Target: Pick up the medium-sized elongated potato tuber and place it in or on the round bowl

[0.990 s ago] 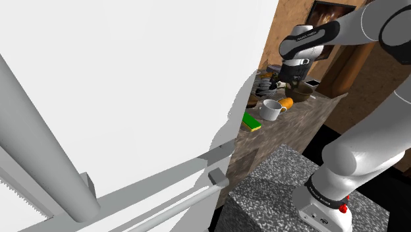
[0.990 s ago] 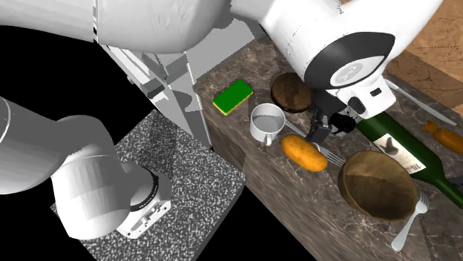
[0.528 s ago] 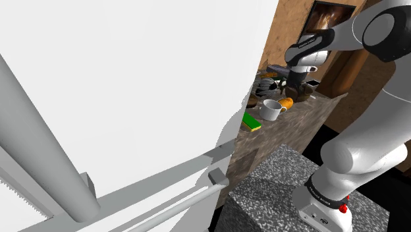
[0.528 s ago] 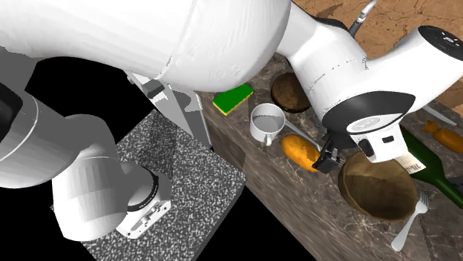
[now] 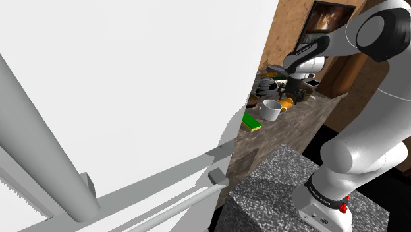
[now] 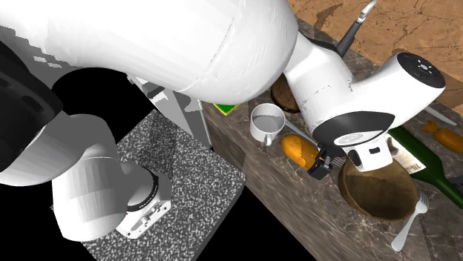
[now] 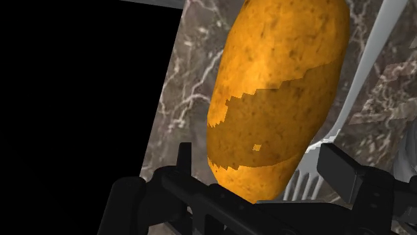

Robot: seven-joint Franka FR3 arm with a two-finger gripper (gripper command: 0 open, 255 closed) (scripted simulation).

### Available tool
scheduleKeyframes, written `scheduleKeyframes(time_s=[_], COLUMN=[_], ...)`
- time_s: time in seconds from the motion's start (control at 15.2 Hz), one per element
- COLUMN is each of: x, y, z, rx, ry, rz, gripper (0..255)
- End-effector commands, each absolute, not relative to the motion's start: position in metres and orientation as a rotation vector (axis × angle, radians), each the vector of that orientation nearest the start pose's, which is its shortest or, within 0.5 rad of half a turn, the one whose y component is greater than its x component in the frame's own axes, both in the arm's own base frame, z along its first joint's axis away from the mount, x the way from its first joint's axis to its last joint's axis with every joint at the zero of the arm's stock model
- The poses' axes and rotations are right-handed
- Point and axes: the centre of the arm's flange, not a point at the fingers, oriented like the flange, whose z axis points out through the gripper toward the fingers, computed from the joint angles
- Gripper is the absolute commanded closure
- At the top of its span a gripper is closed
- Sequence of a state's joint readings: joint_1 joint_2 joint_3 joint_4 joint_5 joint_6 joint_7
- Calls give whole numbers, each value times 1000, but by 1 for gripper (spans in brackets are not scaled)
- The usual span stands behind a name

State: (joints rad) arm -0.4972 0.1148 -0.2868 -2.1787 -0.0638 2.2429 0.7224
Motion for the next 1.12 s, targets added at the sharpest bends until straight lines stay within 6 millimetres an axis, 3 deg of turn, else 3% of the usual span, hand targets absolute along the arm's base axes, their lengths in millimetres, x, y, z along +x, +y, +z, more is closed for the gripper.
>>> scheduleKeyframes(time_s=[0.0, 0.33, 0.4, 1.06], x=[384, 384, 384, 384], y=[-384, -384, -384, -384], z=[335, 335, 335, 340], rx=[-2395, -2395, -2395, -2395], ry=[2153, 2153, 2153, 2153], rz=[78, 78, 78, 78], gripper=[0, 0, 255, 255])
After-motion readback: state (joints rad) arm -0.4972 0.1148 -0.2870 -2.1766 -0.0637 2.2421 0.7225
